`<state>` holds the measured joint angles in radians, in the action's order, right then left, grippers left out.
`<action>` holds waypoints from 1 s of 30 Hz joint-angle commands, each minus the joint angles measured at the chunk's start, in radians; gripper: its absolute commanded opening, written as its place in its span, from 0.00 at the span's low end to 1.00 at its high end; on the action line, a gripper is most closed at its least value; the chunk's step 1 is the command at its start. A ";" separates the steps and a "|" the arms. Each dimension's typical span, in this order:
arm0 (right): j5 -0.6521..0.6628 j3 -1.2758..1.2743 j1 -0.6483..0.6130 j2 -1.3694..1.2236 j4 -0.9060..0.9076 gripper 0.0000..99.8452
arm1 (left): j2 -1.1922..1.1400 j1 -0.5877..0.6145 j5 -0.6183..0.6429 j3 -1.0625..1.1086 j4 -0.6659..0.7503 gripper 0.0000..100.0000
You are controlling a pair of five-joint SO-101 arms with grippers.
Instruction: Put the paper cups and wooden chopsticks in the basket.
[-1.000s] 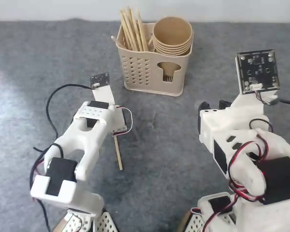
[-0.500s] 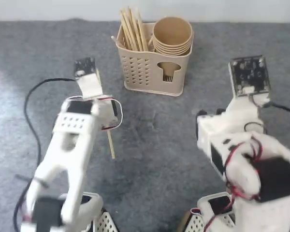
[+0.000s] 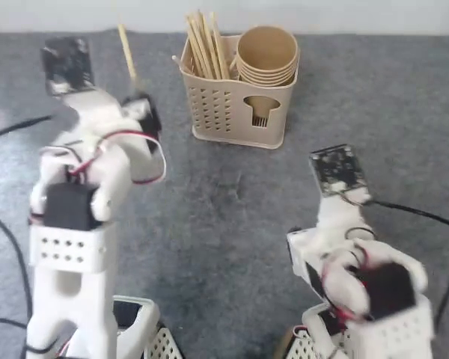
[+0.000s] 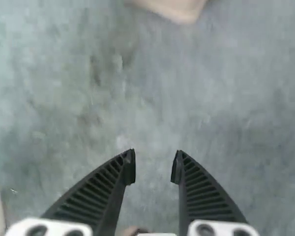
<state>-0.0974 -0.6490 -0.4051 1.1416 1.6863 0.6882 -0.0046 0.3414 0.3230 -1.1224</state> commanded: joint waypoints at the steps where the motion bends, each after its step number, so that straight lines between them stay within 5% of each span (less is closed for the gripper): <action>1: 0.014 -0.127 -0.008 0.007 -0.127 0.13 | -0.087 -0.011 -0.006 -0.265 0.011 0.01; 6: 0.123 -0.199 -0.005 0.005 -0.240 0.13 | -0.244 -0.080 -0.011 -0.387 0.187 0.01; 20: 0.132 -0.275 -0.033 0.004 -0.308 0.13 | -0.506 -0.129 -0.041 -0.386 0.861 0.01; 30: 0.132 -0.275 -0.031 0.004 -0.320 0.13 | -0.720 -0.149 -0.126 -0.386 0.954 0.01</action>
<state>0.0207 -0.9314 -0.4342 1.1231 1.4009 -0.0038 -0.1442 0.2325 -0.0084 -0.1972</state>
